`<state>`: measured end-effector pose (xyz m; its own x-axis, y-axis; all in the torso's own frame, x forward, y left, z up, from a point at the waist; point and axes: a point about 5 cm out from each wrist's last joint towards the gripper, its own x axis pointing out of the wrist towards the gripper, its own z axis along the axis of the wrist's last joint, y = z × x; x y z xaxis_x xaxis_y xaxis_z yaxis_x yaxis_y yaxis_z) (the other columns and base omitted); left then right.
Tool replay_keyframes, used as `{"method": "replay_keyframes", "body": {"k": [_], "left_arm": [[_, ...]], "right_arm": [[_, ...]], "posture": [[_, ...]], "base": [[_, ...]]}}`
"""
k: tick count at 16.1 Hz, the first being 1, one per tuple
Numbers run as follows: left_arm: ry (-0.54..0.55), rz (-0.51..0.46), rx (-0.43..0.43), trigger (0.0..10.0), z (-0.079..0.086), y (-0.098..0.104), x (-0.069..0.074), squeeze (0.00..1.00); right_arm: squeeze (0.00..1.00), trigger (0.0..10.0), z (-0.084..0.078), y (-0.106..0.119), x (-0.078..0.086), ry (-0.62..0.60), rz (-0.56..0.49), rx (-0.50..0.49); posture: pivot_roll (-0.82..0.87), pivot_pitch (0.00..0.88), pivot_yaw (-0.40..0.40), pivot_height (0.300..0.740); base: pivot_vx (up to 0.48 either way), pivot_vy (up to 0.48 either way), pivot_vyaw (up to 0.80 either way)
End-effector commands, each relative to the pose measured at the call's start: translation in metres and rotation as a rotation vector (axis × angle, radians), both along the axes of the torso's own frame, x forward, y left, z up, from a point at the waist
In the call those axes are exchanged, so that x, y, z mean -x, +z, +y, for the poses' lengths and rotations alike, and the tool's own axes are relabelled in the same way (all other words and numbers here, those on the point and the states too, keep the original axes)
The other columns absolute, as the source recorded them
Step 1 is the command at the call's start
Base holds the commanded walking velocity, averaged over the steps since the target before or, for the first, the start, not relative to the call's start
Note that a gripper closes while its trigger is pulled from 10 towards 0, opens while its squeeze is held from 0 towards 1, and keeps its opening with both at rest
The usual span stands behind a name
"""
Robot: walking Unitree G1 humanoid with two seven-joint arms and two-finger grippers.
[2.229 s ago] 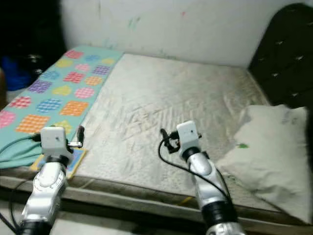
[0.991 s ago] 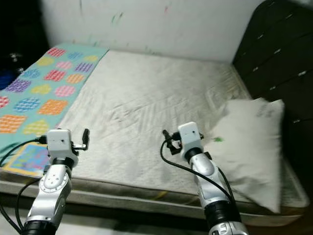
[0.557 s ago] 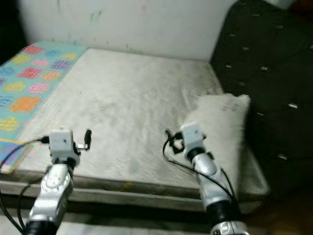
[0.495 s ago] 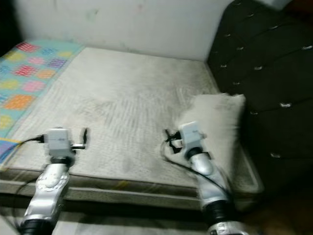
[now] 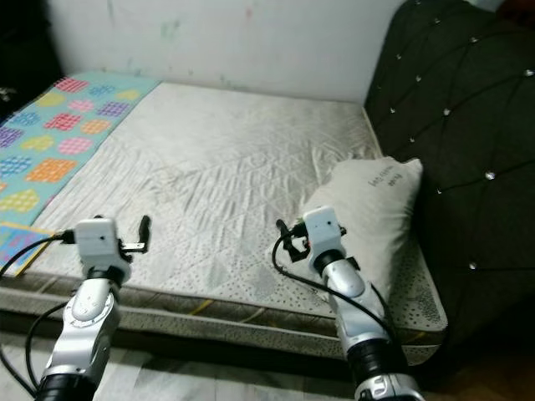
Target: Clean up the room
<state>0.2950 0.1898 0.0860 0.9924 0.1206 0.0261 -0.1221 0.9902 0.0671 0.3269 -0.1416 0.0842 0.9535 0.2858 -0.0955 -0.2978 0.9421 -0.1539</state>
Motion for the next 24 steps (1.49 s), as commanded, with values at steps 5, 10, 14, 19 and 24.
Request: {"method": "replay_keyframes", "body": {"k": [5,10,14,19,24], "left_arm": [[-0.015,-0.015,-0.010,10.0,0.0007,0.0033,-0.0018,0.00],[-0.004,0.003,-0.009,10.0,0.0020,0.0010,-0.0023,0.00],[-0.001,0.005,0.005,10.0,0.0032,0.0006,-0.0021,0.00],[0.001,0.002,0.002,10.0,0.0027,0.0007,-0.0020,0.00],[0.000,0.006,0.008,10.0,0.0022,0.0003,-0.0022,0.00]], "right_arm": [[0.00,10.0,0.0028,0.0030,-0.0023,-0.001,-0.012,-0.007],[0.00,10.0,0.0028,0.0028,-0.0022,-0.004,-0.011,-0.011],[0.00,10.0,0.0028,0.0023,-0.0023,-0.003,-0.007,-0.013],[0.00,10.0,0.0018,0.0021,-0.0028,-0.002,-0.001,-0.009],[0.00,10.0,0.0015,0.0020,-0.0028,-0.002,-0.001,-0.008]], "posture": [[-0.05,0.000,-0.080,0.740],[-0.05,0.000,-0.078,0.740],[-0.05,0.000,-0.078,0.740],[-0.05,0.000,-0.084,0.740],[-0.05,0.000,-0.086,0.740]], "base": [[0.304,0.000,0.00],[0.235,0.000,0.00],[0.000,0.000,0.00],[0.000,-0.064,0.00],[0.000,-0.392,0.00]]}}
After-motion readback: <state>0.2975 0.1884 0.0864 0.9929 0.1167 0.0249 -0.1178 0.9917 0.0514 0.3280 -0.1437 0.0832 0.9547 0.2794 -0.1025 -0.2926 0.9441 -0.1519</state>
